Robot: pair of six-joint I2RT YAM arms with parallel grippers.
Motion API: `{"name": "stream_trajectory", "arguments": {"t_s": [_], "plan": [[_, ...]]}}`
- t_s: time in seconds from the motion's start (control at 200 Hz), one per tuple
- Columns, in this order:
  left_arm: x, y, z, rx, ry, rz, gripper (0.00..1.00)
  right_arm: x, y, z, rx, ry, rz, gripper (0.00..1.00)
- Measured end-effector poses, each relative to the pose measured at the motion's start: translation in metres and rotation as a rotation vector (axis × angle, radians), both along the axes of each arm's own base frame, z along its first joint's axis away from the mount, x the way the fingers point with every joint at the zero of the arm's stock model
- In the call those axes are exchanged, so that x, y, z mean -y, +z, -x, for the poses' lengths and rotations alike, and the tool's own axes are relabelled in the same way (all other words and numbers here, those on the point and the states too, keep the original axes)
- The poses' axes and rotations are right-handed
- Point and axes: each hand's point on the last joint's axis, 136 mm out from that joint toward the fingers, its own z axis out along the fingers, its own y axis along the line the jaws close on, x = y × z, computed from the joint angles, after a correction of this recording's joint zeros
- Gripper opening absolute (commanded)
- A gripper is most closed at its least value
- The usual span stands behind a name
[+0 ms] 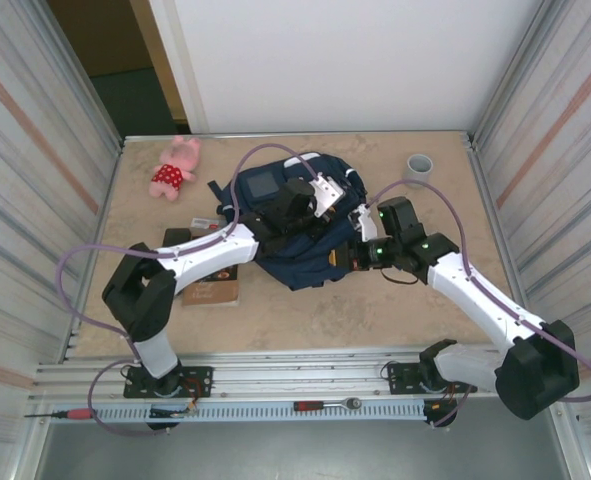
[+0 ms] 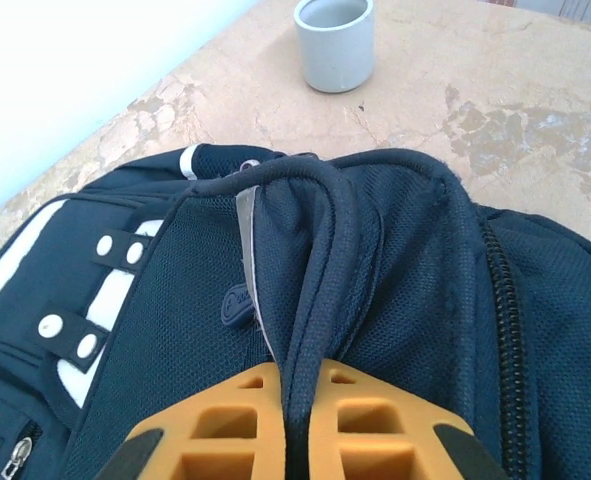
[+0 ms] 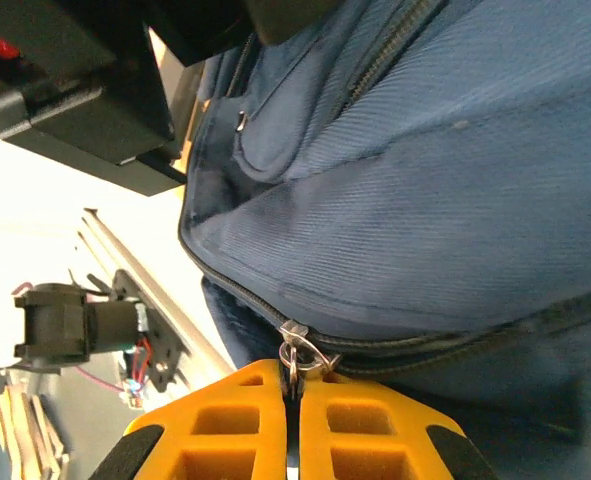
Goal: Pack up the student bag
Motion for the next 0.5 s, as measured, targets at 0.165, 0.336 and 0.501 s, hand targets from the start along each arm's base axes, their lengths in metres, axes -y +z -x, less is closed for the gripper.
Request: {"name": "stream_trajectory", "arguments": {"t_s": [0.165, 0.336, 0.501], "plan": [[0.004, 0.001, 0.001, -0.01, -0.026, 0.018, 0.0, 0.0, -0.006, -0.004, -0.059, -0.08, -0.021, 0.04], [-0.002, 0.003, 0.0, -0.034, -0.082, 0.075, 0.0, 0.003, -0.004, -0.008, -0.103, -0.122, -0.054, 0.03], [-0.005, 0.008, -0.001, -0.047, -0.089, 0.114, 0.0, 0.007, -0.005, -0.012, -0.165, -0.197, -0.068, 0.01]]}}
